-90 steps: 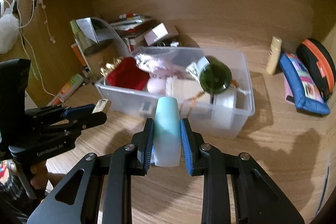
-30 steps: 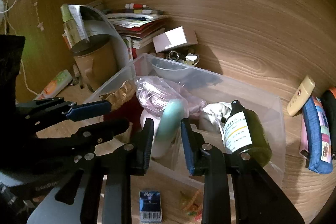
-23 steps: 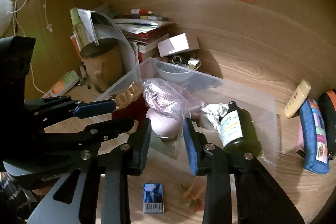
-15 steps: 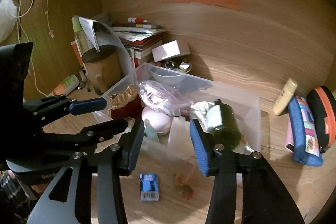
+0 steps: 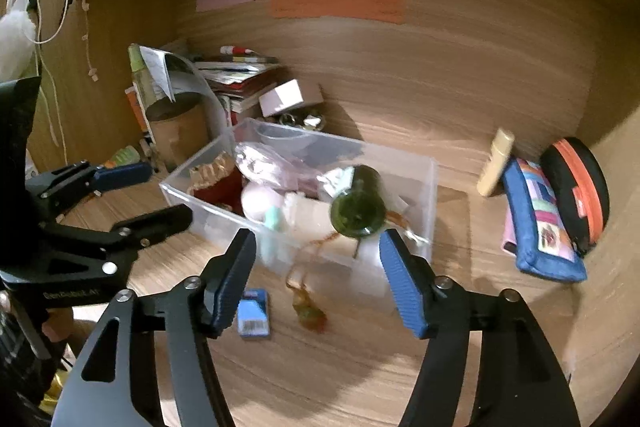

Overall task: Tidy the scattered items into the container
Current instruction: 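Withdraw both grippers toward the blue card pack and beaded cord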

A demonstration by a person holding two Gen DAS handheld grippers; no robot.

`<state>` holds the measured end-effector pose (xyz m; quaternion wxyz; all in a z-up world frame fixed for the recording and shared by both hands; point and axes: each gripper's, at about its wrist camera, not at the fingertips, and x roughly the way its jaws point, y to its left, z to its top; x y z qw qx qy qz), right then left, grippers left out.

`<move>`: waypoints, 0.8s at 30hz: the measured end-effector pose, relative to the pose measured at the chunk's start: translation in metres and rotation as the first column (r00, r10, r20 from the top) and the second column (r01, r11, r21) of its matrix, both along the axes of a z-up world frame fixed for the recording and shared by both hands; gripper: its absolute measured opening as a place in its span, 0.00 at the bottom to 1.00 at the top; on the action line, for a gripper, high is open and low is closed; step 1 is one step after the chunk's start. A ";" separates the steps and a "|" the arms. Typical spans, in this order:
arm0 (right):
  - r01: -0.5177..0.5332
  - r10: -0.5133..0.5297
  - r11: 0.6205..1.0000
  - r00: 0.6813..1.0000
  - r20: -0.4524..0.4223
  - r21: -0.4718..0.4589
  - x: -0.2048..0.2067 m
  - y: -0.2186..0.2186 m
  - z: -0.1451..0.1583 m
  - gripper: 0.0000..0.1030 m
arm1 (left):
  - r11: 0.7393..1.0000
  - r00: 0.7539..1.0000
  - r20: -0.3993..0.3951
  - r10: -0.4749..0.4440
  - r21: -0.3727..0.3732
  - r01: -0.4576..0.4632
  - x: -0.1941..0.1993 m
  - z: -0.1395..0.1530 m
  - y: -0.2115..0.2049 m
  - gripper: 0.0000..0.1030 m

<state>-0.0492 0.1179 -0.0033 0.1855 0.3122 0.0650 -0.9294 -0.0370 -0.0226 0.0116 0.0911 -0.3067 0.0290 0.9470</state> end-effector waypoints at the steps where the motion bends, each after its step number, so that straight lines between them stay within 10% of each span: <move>1: 0.005 -0.005 1.000 1.000 0.006 0.004 0.001 0.003 -0.002 0.59 | 1.000 1.000 0.006 -0.002 -0.003 0.002 0.000 -0.001 0.001 0.74; 24: -0.013 0.007 1.000 0.974 0.227 0.023 -0.020 0.026 -0.068 0.60 | 0.978 0.926 0.318 -0.203 0.021 0.207 -0.015 -0.070 0.043 0.74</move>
